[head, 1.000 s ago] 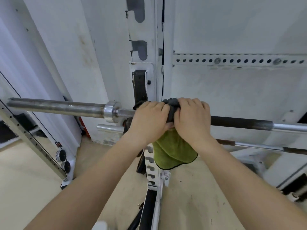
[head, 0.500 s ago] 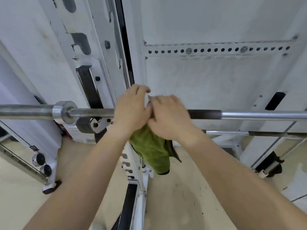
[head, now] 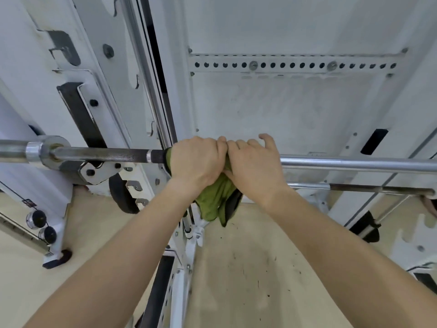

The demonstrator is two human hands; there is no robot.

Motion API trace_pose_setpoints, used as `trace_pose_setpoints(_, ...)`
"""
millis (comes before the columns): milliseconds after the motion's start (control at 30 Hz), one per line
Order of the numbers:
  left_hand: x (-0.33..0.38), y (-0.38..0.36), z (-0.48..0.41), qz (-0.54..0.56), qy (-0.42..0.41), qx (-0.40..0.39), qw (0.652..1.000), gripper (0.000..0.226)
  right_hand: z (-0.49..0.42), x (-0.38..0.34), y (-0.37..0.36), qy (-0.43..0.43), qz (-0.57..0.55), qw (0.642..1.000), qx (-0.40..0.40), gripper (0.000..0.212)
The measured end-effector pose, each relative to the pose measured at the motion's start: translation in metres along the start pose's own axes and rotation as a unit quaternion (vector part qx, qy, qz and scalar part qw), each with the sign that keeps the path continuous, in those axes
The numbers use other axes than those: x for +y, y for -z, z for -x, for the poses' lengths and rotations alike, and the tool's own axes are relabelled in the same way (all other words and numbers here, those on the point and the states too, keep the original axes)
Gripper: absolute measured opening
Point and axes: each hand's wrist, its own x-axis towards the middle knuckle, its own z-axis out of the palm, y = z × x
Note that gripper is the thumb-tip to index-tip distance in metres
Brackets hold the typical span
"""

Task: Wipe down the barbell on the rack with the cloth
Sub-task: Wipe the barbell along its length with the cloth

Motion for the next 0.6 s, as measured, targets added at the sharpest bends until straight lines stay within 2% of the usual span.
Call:
trace_pose_setpoints(33, 0.012, 0.005, -0.003, 0.020, 0.011, 0.030, 0.999, 0.031, 0.006, 0.011, 0.003, -0.008, 0.004, 1.000, -0.009, 0.023)
trace_pose_setpoints(67, 0.026, 0.009, -0.006, 0.043, 0.025, 0.049, 0.998, 0.036, 0.011, 0.024, 0.005, -0.017, 0.009, 1.000, -0.016, 0.022)
trace_pose_setpoints(167, 0.071, 0.013, -0.018, 0.082, 0.028, 0.019, 0.996, 0.051, 0.030, 0.063, 0.013, -0.046, 0.032, 0.998, -0.040, 0.030)
trace_pose_setpoints(267, 0.088, 0.011, -0.025, 0.091, 0.017, 0.013, 0.996, 0.050, 0.042, 0.084, 0.021, -0.076, 0.049, 0.992, -0.082, 0.036)
trace_pose_setpoints(400, 0.058, 0.007, -0.013, 0.110, -0.027, 0.050, 0.992, 0.041, 0.027, 0.056, 0.023, -0.074, 0.037, 0.993, -0.080, 0.026)
trace_pose_setpoints(500, 0.014, -0.003, 0.000, 0.086, 0.001, 0.046, 0.995, 0.044, 0.006, 0.010, 0.016, -0.030, -0.023, 0.995, -0.088, 0.029)
trace_pose_setpoints(600, -0.004, -0.008, 0.005, 0.061, -0.005, 0.056, 0.997, 0.045, -0.002, -0.006, 0.006, -0.024, -0.016, 0.997, -0.067, 0.028)
